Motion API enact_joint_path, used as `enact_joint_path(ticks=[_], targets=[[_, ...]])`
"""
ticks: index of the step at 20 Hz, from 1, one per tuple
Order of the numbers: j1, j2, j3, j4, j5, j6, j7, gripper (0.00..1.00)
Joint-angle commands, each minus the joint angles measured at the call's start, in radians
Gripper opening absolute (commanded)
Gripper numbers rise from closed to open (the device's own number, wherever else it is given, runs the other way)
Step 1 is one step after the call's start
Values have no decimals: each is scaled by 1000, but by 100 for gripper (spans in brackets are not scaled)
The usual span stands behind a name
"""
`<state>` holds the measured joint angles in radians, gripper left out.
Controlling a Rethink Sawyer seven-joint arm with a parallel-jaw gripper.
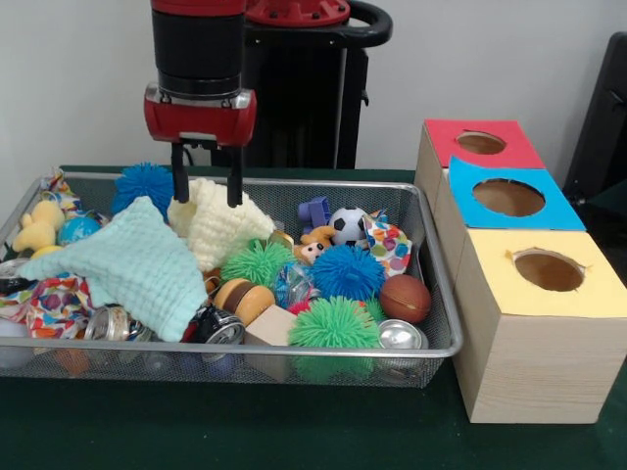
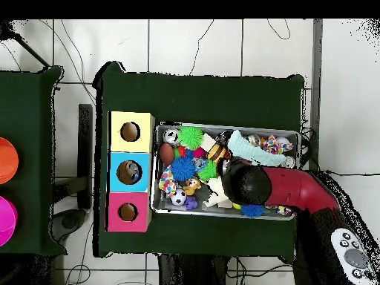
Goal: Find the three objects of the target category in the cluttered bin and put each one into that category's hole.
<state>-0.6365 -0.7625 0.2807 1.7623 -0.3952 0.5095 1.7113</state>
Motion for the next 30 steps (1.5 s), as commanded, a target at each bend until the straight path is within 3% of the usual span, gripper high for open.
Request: enact_joint_path(ticks=[1,7,24,30], targets=[[49,52,-34,-58,14,-72,163,100],[106,50,-74,-71,30,-79,199,100],[148,149,-111,-133,69,-154,188,100],[168,152,-126,-137,94,-153,185,100]])
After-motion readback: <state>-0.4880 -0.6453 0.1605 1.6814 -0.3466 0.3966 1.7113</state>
